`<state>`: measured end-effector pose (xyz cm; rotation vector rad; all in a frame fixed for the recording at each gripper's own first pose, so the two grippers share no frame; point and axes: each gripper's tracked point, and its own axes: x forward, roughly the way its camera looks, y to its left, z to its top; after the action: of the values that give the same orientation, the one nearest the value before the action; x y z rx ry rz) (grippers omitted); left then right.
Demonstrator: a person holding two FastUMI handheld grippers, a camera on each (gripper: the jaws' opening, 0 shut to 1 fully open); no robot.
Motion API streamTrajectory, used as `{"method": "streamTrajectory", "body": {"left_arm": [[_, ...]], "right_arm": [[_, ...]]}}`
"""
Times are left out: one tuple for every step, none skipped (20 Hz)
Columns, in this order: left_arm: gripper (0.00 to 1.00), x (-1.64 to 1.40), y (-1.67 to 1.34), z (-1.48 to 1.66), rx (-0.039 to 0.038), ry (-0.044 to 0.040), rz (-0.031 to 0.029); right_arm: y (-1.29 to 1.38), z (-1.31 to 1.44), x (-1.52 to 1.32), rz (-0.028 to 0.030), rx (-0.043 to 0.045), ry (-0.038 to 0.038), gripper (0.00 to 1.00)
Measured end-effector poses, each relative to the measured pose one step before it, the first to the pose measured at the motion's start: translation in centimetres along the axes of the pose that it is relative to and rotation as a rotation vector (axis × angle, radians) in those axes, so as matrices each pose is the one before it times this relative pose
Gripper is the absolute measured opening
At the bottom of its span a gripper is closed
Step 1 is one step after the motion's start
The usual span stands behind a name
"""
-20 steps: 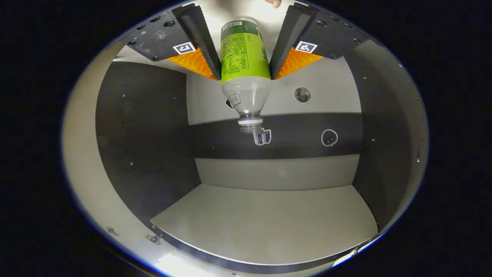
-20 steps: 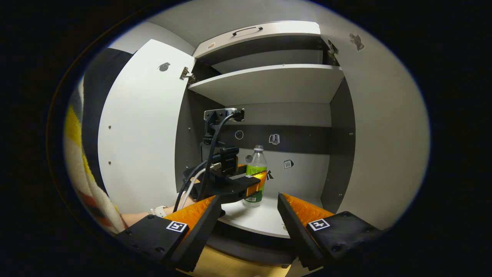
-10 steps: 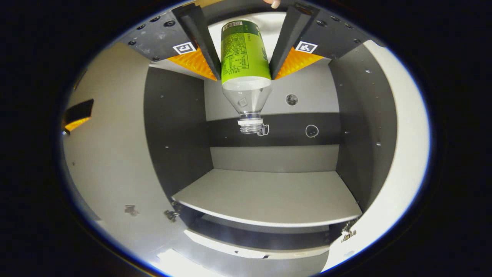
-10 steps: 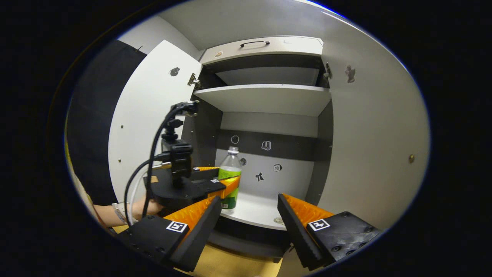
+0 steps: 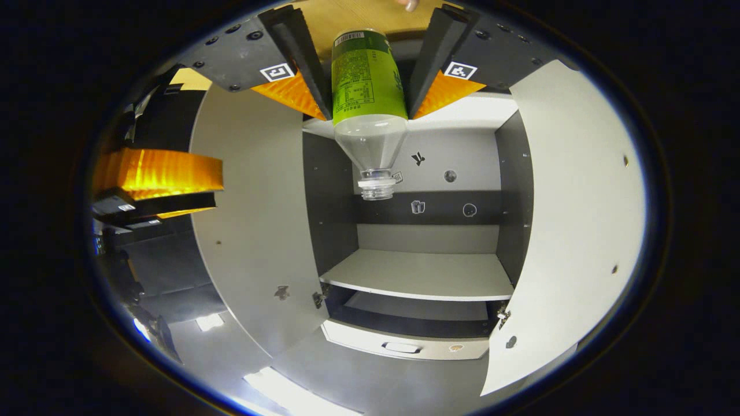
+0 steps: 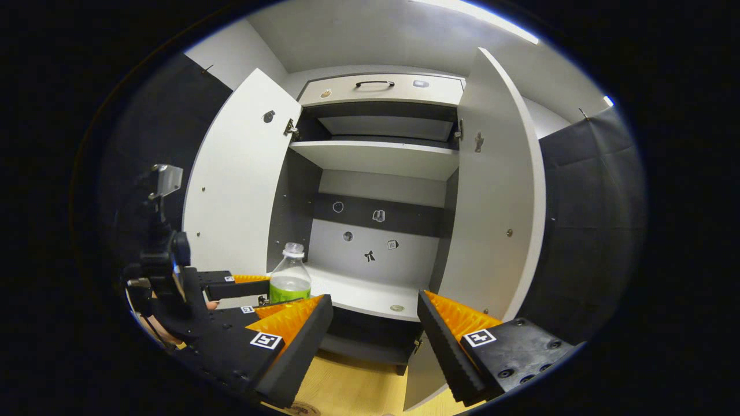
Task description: Grasp the bottle in the cabinet with the left hand and place it on the coaster, then close the right door with the right hand and the left door with the left hand.
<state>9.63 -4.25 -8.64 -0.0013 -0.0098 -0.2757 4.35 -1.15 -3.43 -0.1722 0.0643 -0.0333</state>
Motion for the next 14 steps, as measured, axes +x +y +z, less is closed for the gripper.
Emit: {"method": "streamTrajectory", "body": {"left_arm": [[0.79, -1.236, -0.963, -1.047, -0.01080, 0.00468, -0.00594], [0.79, -1.114, -0.753, -1.121, -0.00582, 0.00487, -0.00218], [0.79, -0.850, -0.619, -0.956, -0.00632, -0.00426, -0.00251], [0.79, -0.734, -0.862, -0.796, -0.00797, -0.00515, -0.00834], [0.79, -0.561, -1.111, -1.102, -0.00596, -0.00451, -0.01574], [0.79, -0.601, -0.950, -1.096, -0.00355, -0.00055, -0.01411], [0.79, -0.585, -0.916, -1.350, -0.00550, 0.00160, -0.01230], [0.79, -0.359, -0.694, -1.248, -0.00764, 0.00470, -0.00873], [0.79, -0.338, -0.542, -1.239, -0.01001, 0.00527, -0.00441], [0.79, -0.254, -0.355, -1.257, -0.01323, 0.00704, 0.00214], [0.79, -0.151, -0.293, -1.372, -0.01277, 0.00877, 0.00296], [0.79, -0.197, -0.047, -1.161, -0.00768, 0.00129, 0.01092], [0.79, -0.263, 0.053, -1.097, -0.00359, -0.00154, 0.01517], [0.79, -0.212, 0.076, -1.052, -0.00065, -0.00256, 0.01006]], "right_arm": [[-0.403, -0.263, -0.552, -0.01308, -0.00086, 0.00481, 0.98], [-0.412, -0.327, -0.310, -0.01311, -0.00082, 0.00827, 0.98], [-0.517, -0.433, -0.169, -0.01266, -0.00169, 0.00890, 0.98], [-0.614, -0.456, -0.019, -0.01794, -0.00064, 0.00859, 0.98], [-0.691, -0.743, 0.159, -0.01835, 0.00483, 0.01679, 0.98], [-0.308, -0.594, 0.085, -0.00664, 0.00734, 0.01057, 0.98], [-0.220, -0.552, 0.240, -0.00214, 0.00968, 0.00713, 0.98], [-0.121, -0.600, 0.192, 0.00263, 0.00959, 0.00447, 0.98], [-0.058, -0.741, 0.289, 0.00549, 0.00804, 0.00733, 0.98], [-0.188, -0.845, 0.311, 0.00560, 0.00532, 0.01427, 0.98], [-0.231, -1.198, 0.304, 0.00520, 0.00204, 0.02368, 0.98], [-0.206, -0.708, 0.053, 0.00672, -0.00195, 0.00845, 0.98], [-0.085, -0.466, 0.154, 0.00532, -0.00151, 0.00442, 0.98], [-0.021, -0.601, -0.011, 0.00940, 0.00056, 0.00460, 0.98]]}}
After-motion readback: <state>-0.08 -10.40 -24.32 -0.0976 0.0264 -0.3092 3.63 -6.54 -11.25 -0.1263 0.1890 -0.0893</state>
